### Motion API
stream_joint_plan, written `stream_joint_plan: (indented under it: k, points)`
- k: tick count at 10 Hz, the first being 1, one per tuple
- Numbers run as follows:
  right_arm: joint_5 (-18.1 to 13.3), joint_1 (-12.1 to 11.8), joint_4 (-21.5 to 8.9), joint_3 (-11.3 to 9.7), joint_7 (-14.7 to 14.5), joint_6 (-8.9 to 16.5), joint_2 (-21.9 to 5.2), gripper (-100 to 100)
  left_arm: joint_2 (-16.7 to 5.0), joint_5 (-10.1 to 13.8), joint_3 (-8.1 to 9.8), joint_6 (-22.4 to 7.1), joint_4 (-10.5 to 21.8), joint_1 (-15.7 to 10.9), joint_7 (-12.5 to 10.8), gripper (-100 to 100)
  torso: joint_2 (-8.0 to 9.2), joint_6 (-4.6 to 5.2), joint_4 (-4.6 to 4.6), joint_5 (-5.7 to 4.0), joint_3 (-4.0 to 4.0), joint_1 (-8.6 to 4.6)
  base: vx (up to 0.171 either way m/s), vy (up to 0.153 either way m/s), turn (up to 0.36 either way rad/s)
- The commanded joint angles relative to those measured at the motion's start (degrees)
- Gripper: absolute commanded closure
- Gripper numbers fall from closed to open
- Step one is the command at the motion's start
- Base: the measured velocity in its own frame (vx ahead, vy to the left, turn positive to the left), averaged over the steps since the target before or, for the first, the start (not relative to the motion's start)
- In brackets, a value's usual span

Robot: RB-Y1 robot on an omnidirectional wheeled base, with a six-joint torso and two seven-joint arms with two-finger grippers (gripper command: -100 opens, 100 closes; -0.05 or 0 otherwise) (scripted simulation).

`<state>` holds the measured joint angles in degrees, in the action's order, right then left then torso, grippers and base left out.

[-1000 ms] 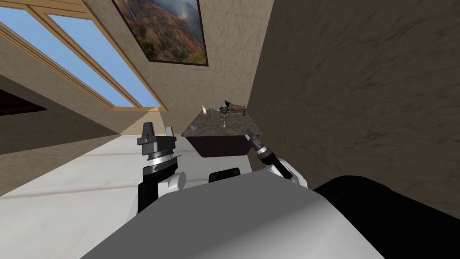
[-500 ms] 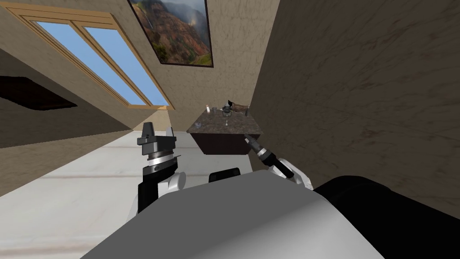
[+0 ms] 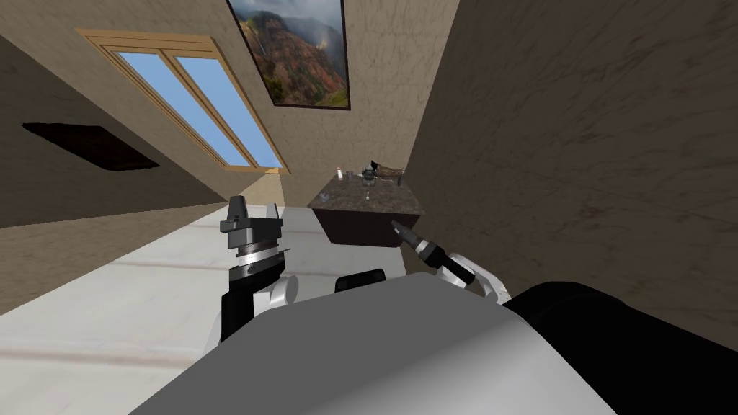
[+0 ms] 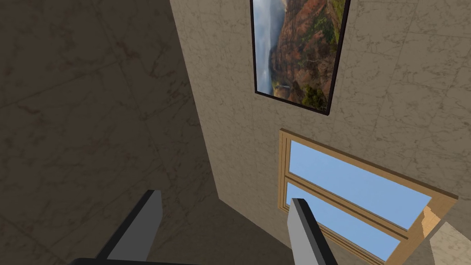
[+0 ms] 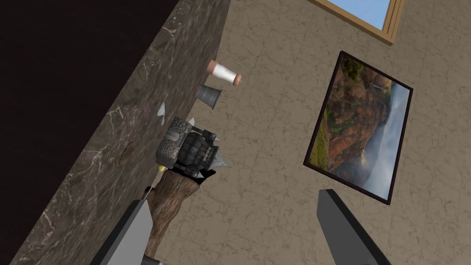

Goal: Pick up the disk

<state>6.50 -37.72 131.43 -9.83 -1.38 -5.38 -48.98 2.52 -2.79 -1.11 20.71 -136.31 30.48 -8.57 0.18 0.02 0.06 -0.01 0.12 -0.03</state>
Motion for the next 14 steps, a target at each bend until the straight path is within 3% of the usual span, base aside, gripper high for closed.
stream_joint_plan:
  k: [1,8,10,14]
  points:
    - [0.19,0.02,-0.28,-0.06,-0.03,0.10,-1.60,-100,0.00,0.00,0.00,0.00,0.00,0.00,0.00,0,0.00,0.00,0.00,0.00,0.00,0.00,-0.016,0.005,-0.006]
    - [5.60,-0.65,-4.81,-2.10,-1.11,4.69,-13.97,-100,0.00,0.00,0.00,0.00,0.00,0.01,0.00,0,-0.14,0.01,-0.03,0.01,-0.08,0.03,-0.034,0.025,0.132]
    - [5.60,-0.65,-4.81,-2.10,-1.11,4.69,-16.18,-100,0.00,0.00,0.00,0.00,0.00,0.01,0.00,0,-0.23,0.01,-0.05,0.01,-0.13,0.04,0.000,0.020,0.044]
    - [8.91,-0.80,-7.69,-3.24,-1.21,6.88,-23.23,-100,0.00,0.00,0.00,0.00,0.00,0.00,0.00,0,-0.32,-0.03,-0.07,0.00,-0.19,0.04,0.012,0.029,0.147]
